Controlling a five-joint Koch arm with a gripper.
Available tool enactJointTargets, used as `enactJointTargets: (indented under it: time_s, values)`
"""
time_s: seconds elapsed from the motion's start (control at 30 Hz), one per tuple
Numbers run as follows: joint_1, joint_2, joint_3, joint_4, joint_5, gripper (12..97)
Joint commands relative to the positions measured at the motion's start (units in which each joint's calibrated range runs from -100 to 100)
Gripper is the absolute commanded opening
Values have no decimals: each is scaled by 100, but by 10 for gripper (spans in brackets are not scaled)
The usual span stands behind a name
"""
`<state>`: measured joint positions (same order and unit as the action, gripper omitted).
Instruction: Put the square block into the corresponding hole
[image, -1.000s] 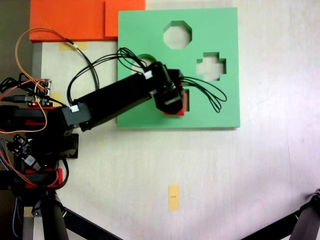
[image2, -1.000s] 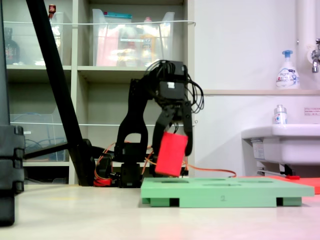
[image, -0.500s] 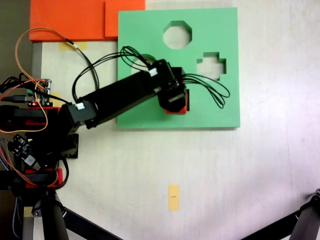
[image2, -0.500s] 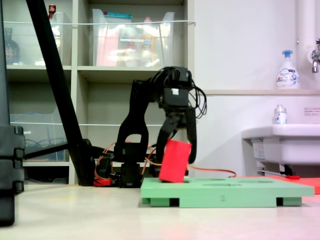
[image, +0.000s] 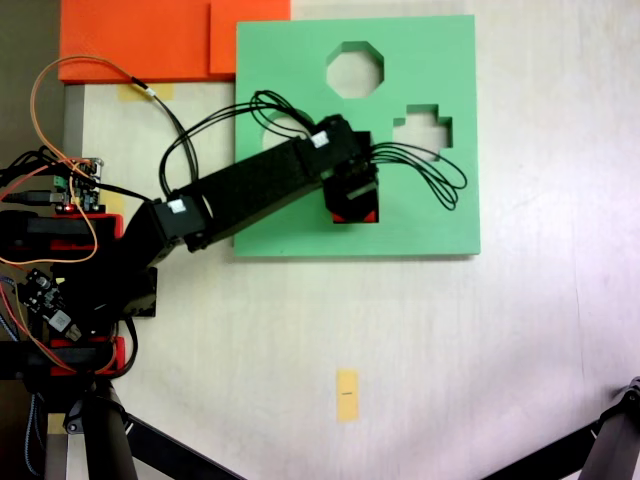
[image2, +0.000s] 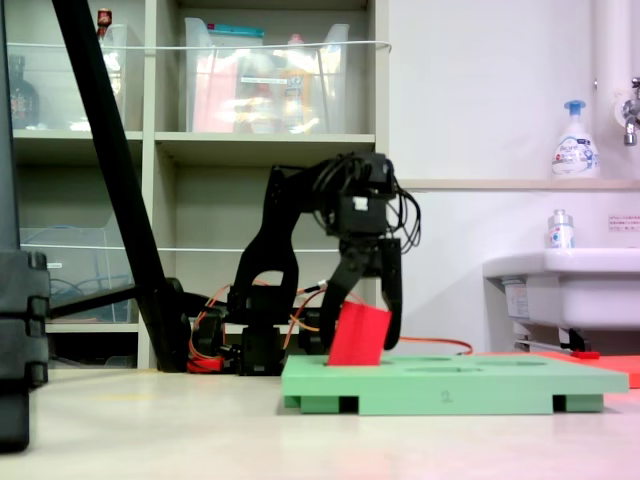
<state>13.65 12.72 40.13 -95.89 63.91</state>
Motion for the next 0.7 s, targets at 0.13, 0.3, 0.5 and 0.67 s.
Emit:
enactJointTargets:
  time_s: [0.13,0.3,0.5,0.67]
  values:
    - [29,432,354,195,24,199]
    - [15,962,354,195,20,236]
    - [34,948,344,61,-10,509]
    - [-24,320,294,-411,-24,604]
